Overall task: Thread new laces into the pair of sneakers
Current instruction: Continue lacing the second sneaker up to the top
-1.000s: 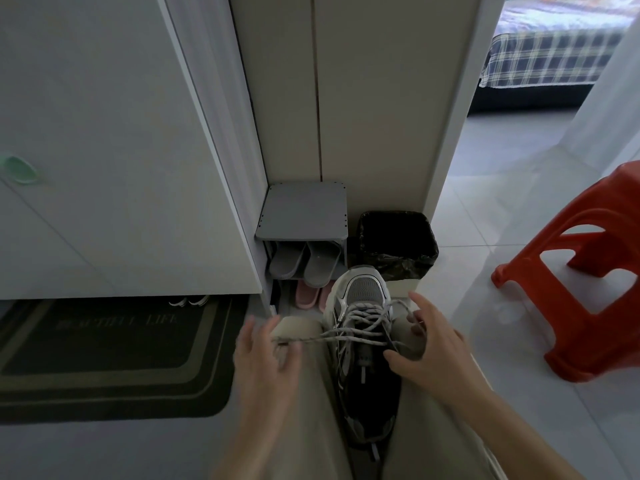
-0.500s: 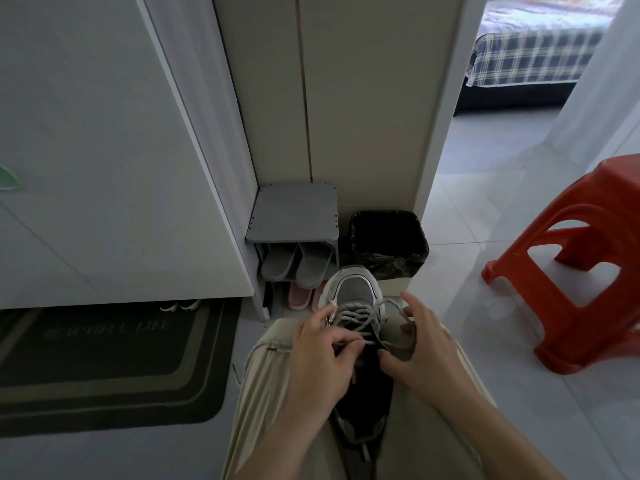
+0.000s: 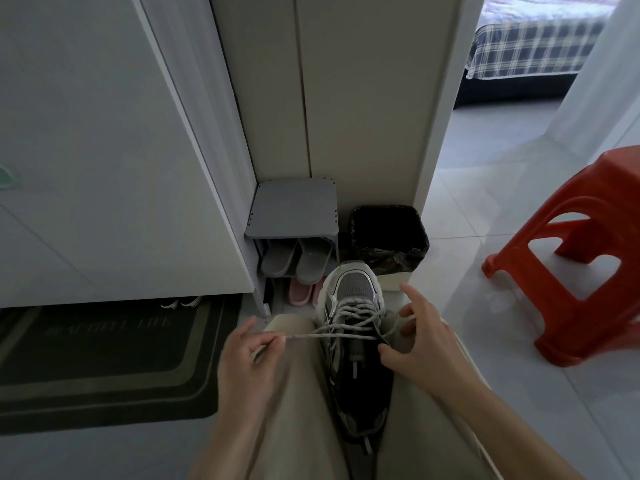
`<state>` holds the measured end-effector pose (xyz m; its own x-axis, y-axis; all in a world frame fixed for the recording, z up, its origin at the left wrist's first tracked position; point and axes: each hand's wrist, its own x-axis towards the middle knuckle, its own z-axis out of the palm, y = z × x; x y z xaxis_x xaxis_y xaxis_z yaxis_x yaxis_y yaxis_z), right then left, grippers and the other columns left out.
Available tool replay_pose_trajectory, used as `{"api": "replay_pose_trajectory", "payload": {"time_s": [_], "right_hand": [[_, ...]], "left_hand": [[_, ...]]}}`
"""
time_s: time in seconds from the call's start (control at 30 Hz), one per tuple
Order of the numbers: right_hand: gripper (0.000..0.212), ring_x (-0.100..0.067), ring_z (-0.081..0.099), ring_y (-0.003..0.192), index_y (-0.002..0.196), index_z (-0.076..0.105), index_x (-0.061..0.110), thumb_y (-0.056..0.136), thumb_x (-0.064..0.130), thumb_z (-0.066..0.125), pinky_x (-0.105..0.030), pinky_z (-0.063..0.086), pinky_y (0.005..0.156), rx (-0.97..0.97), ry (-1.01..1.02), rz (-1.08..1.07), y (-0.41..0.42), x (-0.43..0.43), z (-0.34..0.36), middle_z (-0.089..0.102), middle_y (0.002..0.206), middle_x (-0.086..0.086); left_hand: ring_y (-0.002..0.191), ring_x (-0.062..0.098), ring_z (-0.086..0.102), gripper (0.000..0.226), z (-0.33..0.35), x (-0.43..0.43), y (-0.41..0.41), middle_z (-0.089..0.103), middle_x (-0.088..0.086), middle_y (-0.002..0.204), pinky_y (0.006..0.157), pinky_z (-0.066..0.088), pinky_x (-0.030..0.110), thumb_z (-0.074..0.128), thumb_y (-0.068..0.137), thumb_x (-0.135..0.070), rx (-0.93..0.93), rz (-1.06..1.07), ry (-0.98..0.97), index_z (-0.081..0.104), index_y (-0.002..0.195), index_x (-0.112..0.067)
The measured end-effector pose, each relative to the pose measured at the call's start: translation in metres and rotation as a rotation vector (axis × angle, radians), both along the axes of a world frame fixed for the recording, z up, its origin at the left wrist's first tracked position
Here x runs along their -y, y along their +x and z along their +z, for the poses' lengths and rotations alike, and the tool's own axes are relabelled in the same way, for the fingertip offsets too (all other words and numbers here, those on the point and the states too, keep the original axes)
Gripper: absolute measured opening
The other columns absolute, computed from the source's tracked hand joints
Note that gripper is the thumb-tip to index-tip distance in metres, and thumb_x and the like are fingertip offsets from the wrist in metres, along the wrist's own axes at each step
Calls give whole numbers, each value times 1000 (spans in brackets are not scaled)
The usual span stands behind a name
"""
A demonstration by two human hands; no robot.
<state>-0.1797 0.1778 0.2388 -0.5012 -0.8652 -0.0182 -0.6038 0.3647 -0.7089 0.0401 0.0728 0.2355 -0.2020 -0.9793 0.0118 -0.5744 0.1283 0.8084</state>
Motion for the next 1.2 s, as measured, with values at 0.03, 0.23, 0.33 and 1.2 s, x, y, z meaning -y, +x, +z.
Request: {"api": "replay_pose_trajectory", "payload": {"time_s": [0.03,0.23,0.33,1.2], "right_hand": [[94,-4,50,96,142,16,41,66,45,72,-40,40,100,-5,0,17,-1,0,0,44,113,16],[64,-3,46,95,132,42,41,74,41,69,-39,36,103,-84,-12,74,2,-2,1,47,108,20],[55,-3,49,92,123,53,37,72,37,73,-41,40,99,-77,-75,57,3,-3,-4,53,100,22],[56,-2,48,90,107,63,34,61,64,50,-38,41,97,-118,-27,52,3,-4,-6,51,96,22]], "left_hand": [[125,11,43,7,-1,3,4,48,1,138,98,30,23,67,85,-20,35,13,13,68,86,-27],[125,2,37,20,-5,-5,-4,47,-3,134,99,28,19,64,87,-21,86,-63,0,70,107,-19],[121,-7,28,23,0,-14,-21,39,-15,128,98,21,13,66,86,-28,65,-192,-121,65,108,-31],[132,6,30,7,1,-4,-7,42,-12,136,102,20,20,58,91,-32,341,-323,-27,60,91,-25]]}}
